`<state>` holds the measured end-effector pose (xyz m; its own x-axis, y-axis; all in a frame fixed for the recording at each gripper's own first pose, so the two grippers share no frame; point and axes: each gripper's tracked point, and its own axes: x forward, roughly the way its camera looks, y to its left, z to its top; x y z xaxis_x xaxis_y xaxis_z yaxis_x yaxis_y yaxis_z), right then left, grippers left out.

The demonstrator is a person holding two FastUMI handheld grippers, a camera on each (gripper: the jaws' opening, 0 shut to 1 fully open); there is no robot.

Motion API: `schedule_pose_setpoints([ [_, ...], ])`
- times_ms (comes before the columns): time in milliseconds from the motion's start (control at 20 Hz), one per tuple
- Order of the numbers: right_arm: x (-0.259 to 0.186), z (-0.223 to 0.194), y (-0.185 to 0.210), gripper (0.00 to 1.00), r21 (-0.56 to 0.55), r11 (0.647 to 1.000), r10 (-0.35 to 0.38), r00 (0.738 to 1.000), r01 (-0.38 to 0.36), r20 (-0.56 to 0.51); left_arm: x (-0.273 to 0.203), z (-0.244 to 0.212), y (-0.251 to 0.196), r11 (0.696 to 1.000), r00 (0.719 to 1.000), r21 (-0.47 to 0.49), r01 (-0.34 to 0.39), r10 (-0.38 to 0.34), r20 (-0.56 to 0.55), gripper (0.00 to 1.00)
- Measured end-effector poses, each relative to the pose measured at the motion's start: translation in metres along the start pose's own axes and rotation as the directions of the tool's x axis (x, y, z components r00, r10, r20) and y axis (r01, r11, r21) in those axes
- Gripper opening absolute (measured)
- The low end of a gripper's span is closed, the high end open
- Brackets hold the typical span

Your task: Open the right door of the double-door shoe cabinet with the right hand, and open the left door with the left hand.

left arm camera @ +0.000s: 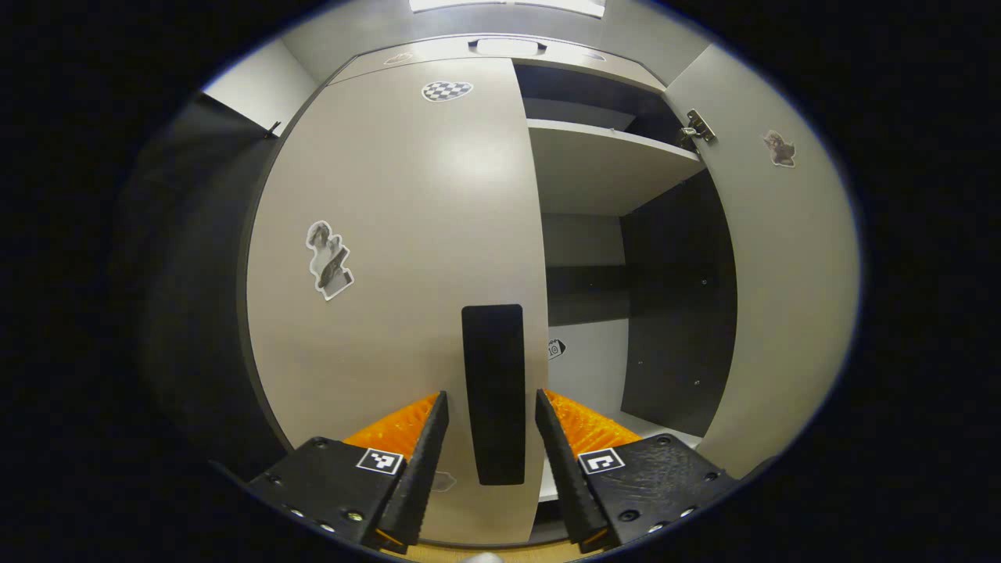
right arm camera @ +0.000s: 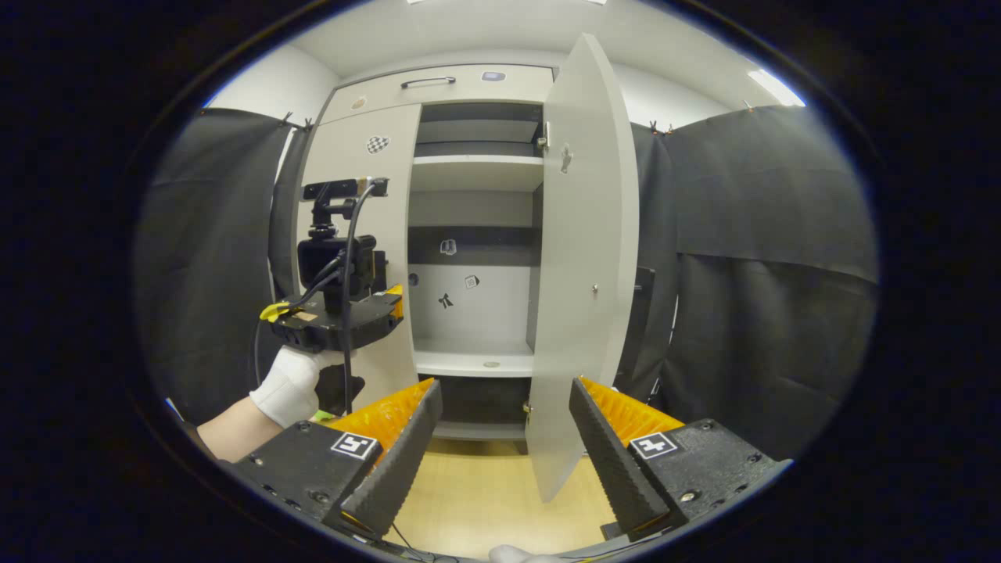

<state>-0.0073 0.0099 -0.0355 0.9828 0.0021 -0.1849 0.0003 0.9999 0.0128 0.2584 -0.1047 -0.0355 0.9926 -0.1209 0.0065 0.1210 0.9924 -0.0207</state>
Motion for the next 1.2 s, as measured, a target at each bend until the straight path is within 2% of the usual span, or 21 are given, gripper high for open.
schedule_pose_setpoints([
  [100, 0.001, 0.000, 0.002, 1.00, 0.000, 1.000, 0.009, 1.000, -0.009, -0.001, 0.002, -0.009, 0.001, 1.000, 0.999, -0.010, 0.000, 0.000, -0.038, 0.36],
  [150, 0.002, 0.000, 0.003, 1.00, -0.001, 1.000, 0.012, 1.000, -0.012, 0.000, 0.002, -0.006, 0.001, 1.000, 0.999, -0.015, -0.002, 0.002, -0.034, 0.28],
  [250, 0.002, 0.000, 0.005, 1.00, -0.002, 1.000, 0.022, 1.000, -0.022, -0.001, 0.003, -0.007, 0.002, 1.000, 0.999, -0.019, -0.008, 0.007, -0.042, 0.39],
  [300, 0.002, 0.000, 0.006, 1.00, -0.001, 1.000, 0.029, 1.000, -0.029, -0.001, 0.002, -0.008, 0.002, 1.000, 0.999, -0.018, -0.011, 0.010, -0.047, 0.25],
  [350, 0.002, -0.001, 0.007, 1.00, -0.003, 0.999, 0.034, 0.999, -0.034, -0.002, 0.002, -0.007, 0.003, 1.000, 0.999, -0.026, -0.010, 0.009, -0.047, 0.24],
  [400, 0.001, -0.001, 0.008, 1.00, -0.003, 0.999, 0.038, 0.999, -0.038, -0.001, 0.003, -0.007, 0.003, 0.999, 0.999, -0.034, -0.011, 0.009, -0.042, 0.17],
  [450, 0.000, -0.001, 0.009, 1.00, -0.002, 0.999, 0.041, 0.999, -0.041, -0.001, 0.003, -0.008, 0.004, 0.999, 0.999, -0.048, -0.013, 0.011, -0.047, 0.16],
  [500, -0.002, 0.000, 0.009, 1.00, -0.003, 0.999, 0.047, 0.999, -0.047, 0.000, 0.002, -0.009, 0.003, 0.998, 0.999, -0.055, -0.011, 0.008, -0.053, 0.10],
  [550, -0.004, 0.000, 0.010, 1.00, -0.005, 0.999, 0.049, 0.999, -0.049, 0.004, 0.000, -0.008, 0.002, 0.999, 0.999, -0.053, -0.009, 0.007, -0.050, 0.00],
  [600, -0.007, 0.002, 0.009, 1.00, -0.010, 0.999, 0.050, 0.999, -0.050, 0.009, -0.001, -0.008, 0.003, 0.999, 0.999, -0.047, -0.005, 0.002, -0.049, 0.07],
  [950, -0.023, 0.004, 0.008, 1.00, -0.010, 0.998, 0.065, 0.998, -0.064, 0.024, -0.025, -0.006, 0.003, 0.998, 0.998, -0.054, 0.027, -0.030, -0.056, 0.06],
  [1200, -0.030, -0.007, 0.018, 1.00, -0.005, 0.994, 0.112, 0.994, -0.112, 0.007, -0.050, -0.003, 0.009, 0.997, 0.997, -0.058, 0.050, -0.053, -0.060, 0.06],
])
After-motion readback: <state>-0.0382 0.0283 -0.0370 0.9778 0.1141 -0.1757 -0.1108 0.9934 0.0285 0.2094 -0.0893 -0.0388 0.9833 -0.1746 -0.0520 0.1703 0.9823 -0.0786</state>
